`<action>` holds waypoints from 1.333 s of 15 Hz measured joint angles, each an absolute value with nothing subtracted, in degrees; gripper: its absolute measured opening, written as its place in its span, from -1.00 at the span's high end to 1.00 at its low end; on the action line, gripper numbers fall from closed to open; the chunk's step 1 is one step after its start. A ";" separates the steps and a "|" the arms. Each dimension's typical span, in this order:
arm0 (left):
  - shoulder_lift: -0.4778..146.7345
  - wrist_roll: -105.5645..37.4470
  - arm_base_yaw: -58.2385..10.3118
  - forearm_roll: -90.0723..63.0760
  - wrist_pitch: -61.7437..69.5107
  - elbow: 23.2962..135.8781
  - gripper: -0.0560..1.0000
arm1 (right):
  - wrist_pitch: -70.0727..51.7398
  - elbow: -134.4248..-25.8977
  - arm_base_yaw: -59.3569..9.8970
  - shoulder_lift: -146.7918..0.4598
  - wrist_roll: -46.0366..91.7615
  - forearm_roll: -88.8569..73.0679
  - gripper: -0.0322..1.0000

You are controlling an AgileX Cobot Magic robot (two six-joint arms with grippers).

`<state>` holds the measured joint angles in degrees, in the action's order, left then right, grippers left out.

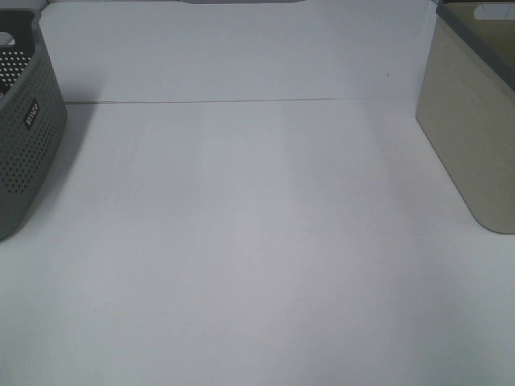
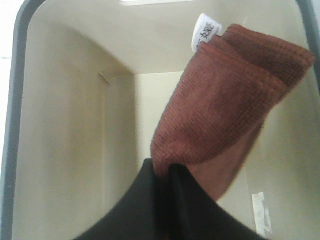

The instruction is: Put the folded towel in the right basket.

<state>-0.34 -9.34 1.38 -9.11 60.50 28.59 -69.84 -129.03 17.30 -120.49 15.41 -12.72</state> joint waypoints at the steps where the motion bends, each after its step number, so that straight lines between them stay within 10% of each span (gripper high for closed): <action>1: -0.34 -9.34 1.38 -9.11 60.50 28.59 0.89 | -69.90 -129.03 17.25 -120.84 15.41 -13.01 0.85; 7: -0.34 -9.34 1.38 -9.11 60.50 28.59 0.89 | -69.96 -128.86 17.13 -120.78 15.93 -16.44 0.84; 13: -0.34 -9.34 1.38 -9.11 60.50 28.59 0.89 | -69.96 -128.86 17.13 -120.78 13.41 -14.84 -0.62; 20: -0.34 -9.34 1.38 -9.11 60.50 28.59 0.89 | -69.96 -128.86 17.13 -114.99 10.14 -21.72 -0.72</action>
<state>-0.34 -9.34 1.38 -9.11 60.50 28.59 -69.96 -128.86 17.13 -114.99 10.14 -21.72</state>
